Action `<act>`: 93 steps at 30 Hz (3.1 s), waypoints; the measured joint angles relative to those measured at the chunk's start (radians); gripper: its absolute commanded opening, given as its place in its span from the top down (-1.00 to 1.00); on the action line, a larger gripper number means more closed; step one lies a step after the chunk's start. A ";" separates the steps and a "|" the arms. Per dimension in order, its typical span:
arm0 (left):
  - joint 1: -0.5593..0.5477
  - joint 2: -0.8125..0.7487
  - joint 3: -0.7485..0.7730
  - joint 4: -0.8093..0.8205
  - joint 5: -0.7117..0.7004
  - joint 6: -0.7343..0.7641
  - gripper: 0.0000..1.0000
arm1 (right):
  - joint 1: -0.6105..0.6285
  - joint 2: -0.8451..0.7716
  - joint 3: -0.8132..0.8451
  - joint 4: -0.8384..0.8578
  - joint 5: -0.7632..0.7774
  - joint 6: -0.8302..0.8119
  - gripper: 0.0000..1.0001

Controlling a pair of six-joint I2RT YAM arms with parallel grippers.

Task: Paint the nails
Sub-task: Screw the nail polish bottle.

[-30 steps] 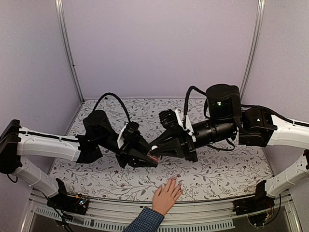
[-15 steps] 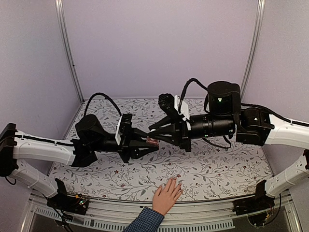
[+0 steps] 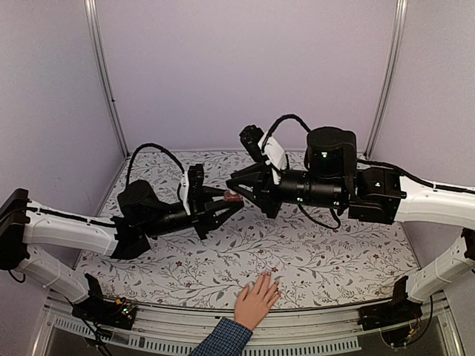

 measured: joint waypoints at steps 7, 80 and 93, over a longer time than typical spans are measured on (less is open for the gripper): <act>-0.005 0.051 0.000 0.021 -0.136 0.022 1.00 | -0.017 0.039 0.000 0.013 0.092 0.100 1.00; -0.031 0.200 0.229 -0.034 0.926 -0.108 1.00 | 0.050 -0.076 0.026 -0.254 -0.555 -0.372 0.73; -0.022 0.128 0.196 -0.073 0.836 -0.079 1.00 | 0.050 -0.075 0.026 -0.211 -0.532 -0.351 0.90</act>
